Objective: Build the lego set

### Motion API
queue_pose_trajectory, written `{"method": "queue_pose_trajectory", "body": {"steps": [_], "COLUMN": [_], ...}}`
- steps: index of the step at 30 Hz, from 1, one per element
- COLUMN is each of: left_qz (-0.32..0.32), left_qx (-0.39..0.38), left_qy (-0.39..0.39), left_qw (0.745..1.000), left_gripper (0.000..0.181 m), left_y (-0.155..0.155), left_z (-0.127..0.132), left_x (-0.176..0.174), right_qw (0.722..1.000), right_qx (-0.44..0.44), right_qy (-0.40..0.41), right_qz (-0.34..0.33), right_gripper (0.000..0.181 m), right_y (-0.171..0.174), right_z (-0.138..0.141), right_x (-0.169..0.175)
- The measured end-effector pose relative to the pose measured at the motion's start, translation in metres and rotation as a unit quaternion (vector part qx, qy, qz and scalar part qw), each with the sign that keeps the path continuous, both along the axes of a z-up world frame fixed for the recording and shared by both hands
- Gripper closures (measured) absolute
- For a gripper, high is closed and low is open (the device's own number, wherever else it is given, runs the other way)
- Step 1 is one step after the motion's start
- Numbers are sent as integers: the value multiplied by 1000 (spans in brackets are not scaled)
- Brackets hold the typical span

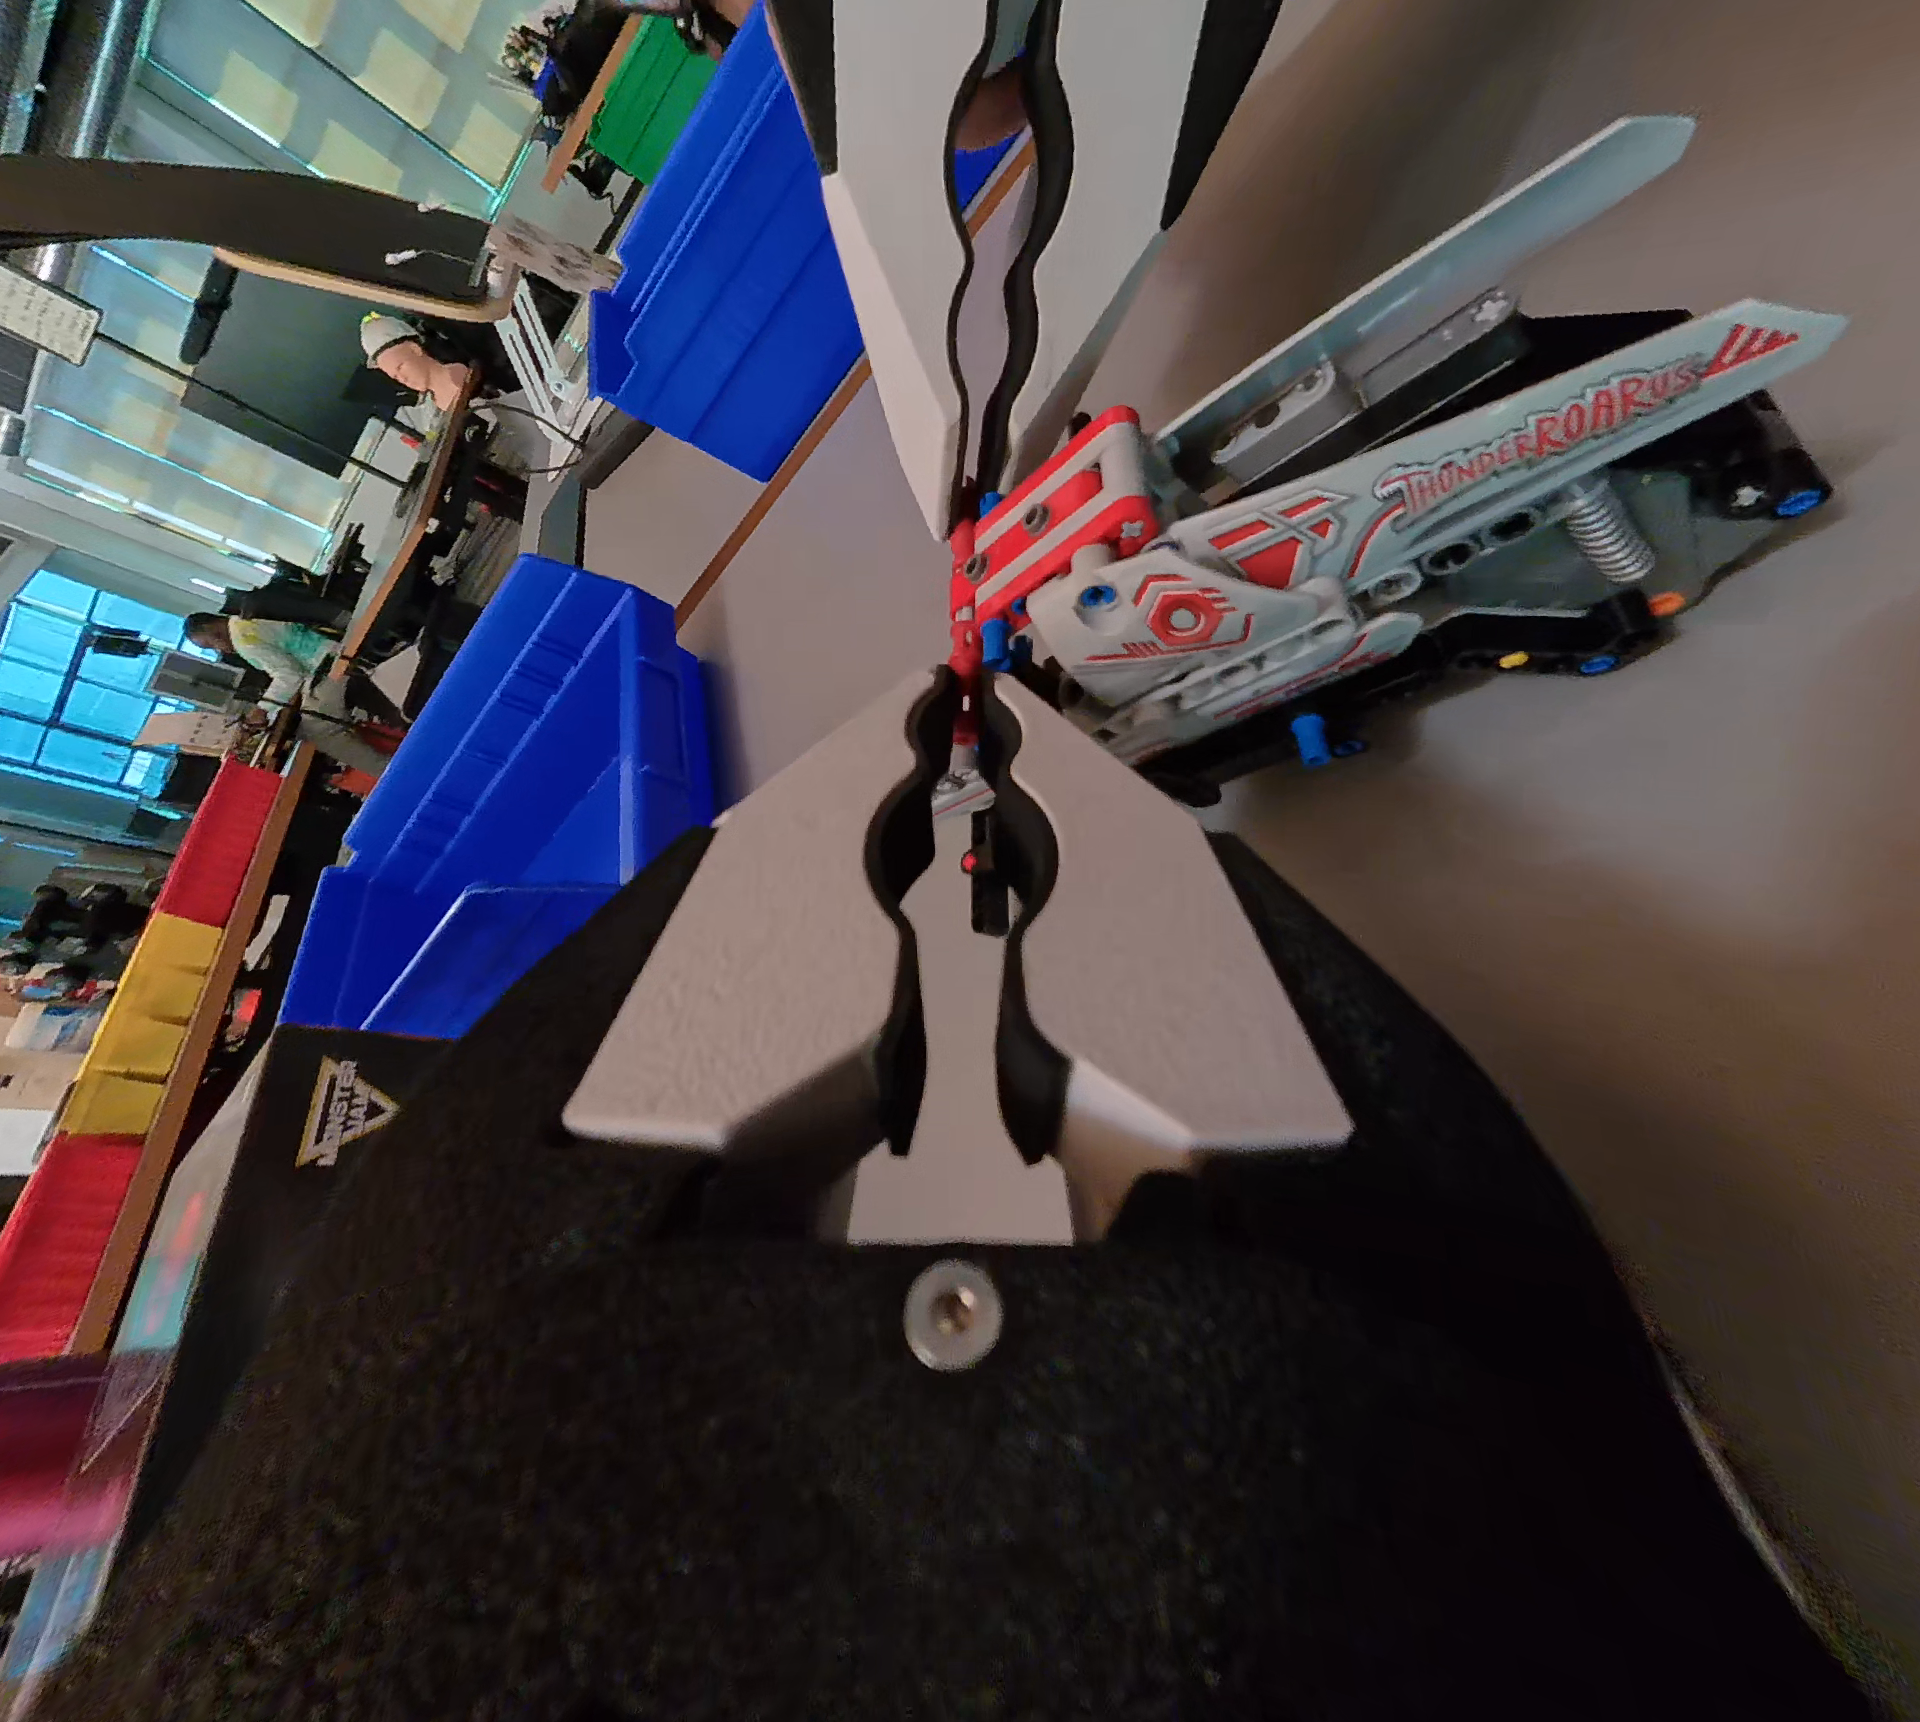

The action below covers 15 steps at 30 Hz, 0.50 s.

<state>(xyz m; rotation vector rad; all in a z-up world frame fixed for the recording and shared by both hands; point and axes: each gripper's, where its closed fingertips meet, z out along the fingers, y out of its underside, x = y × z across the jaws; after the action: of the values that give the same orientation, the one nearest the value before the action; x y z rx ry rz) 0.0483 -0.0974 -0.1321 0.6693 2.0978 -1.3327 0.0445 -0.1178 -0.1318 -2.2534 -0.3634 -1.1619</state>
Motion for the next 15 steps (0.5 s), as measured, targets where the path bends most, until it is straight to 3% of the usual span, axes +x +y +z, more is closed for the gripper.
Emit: {"method": "queue_pose_trajectory", "body": {"steps": [10,15], "left_qz": [38,65], "left_qx": [-18,8], "left_qy": [18,-27], "left_qw": [999,998], "left_gripper": [181,180], "left_y": [-1,-2], "left_z": [-2,-2], "left_x": [0,1], "right_qw": [999,999], "right_qx": [20,-5], "right_qy": [6,-8], "right_qz": [-37,-53], "right_gripper": [180,180], "right_y": [2,0], "right_z": [0,0], "right_x": [1,1]}}
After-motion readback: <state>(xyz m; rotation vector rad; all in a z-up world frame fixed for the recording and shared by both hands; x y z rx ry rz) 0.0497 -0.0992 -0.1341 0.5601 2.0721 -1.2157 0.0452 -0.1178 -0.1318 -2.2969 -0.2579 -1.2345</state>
